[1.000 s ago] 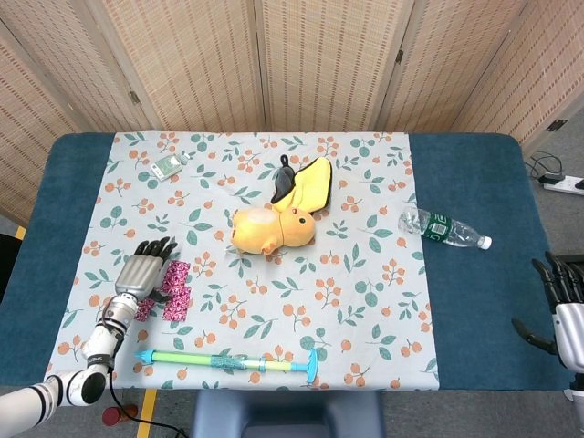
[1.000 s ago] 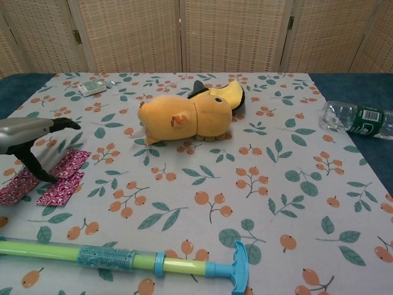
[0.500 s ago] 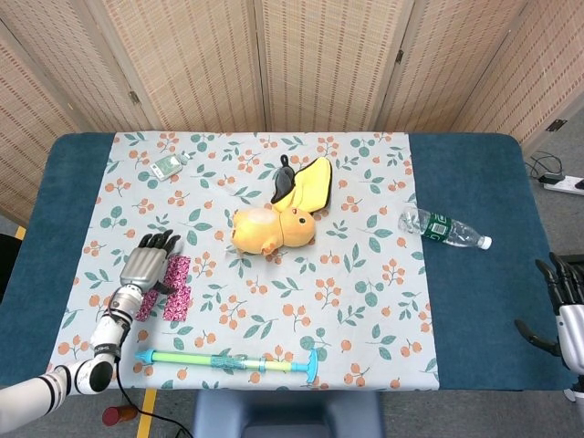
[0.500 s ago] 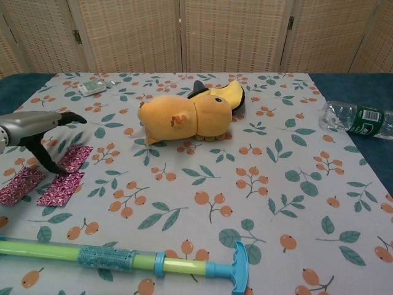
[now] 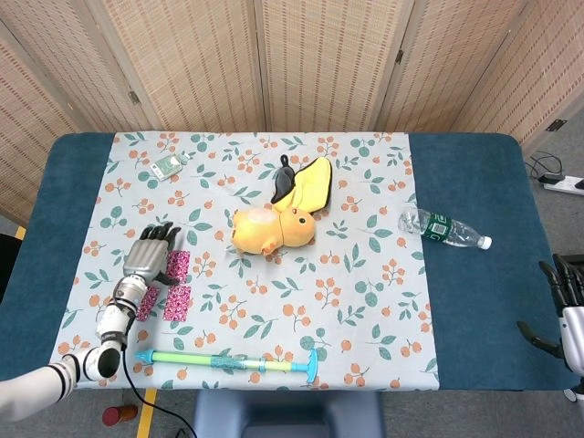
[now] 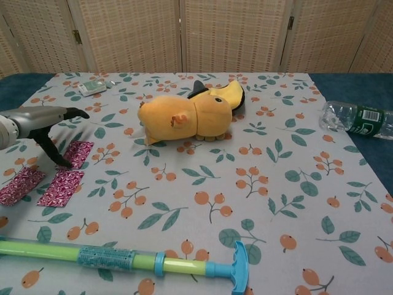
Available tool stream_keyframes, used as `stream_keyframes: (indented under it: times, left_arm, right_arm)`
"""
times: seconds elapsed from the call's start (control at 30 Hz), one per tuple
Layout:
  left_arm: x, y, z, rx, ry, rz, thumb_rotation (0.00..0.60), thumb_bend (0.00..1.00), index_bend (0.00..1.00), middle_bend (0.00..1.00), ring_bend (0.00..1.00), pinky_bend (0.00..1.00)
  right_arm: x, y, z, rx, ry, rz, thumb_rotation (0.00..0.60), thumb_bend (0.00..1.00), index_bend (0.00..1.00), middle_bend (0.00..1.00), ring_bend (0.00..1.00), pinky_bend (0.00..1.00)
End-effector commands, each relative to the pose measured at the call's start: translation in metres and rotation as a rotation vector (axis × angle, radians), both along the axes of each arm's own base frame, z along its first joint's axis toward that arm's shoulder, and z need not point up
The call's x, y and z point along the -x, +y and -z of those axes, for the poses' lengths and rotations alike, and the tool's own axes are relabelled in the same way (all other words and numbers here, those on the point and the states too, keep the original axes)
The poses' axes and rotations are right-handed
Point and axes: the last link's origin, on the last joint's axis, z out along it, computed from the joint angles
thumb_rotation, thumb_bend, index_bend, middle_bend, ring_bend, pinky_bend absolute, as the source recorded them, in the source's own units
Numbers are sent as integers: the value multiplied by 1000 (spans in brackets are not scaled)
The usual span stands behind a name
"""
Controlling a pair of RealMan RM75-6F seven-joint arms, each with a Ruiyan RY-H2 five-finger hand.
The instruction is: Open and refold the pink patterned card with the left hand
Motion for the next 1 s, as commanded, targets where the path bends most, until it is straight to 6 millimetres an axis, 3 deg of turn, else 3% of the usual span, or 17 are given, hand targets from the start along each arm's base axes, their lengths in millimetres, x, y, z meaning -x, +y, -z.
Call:
stream_keyframes:
  times: [0.03,0.2,0.43,0.7,1.0]
  left_arm:
    - [-2,-2,-4,-5,-12,6,600,90,46,0,0,0]
    - [-6,-19,-18,11,-45,33,600,92,85,0,0,0]
    - [-11,-57,-33,103,-58,72,600,128,192,0,0,0]
    - [-8,-81,-28,159,-45,75,600,164,237,0,0,0]
    - [-4,-88,-18,179,-34,62,600,166,241,0,0,0]
  right_arm:
    - [0,0,0,0,0,-2,600,230,0,0,0,0]
    - [-1,-1,0,-4,1,-6,600,230,0,0,0,0]
    - [-2,-3,3,-12,-3,-15,600,230,0,0,0,0]
    - [-2,-4,3,-15,-4,-24,600,230,0,0,0,0]
    - [0,-3,3,-15,-9,-21,600,230,0,0,0,0]
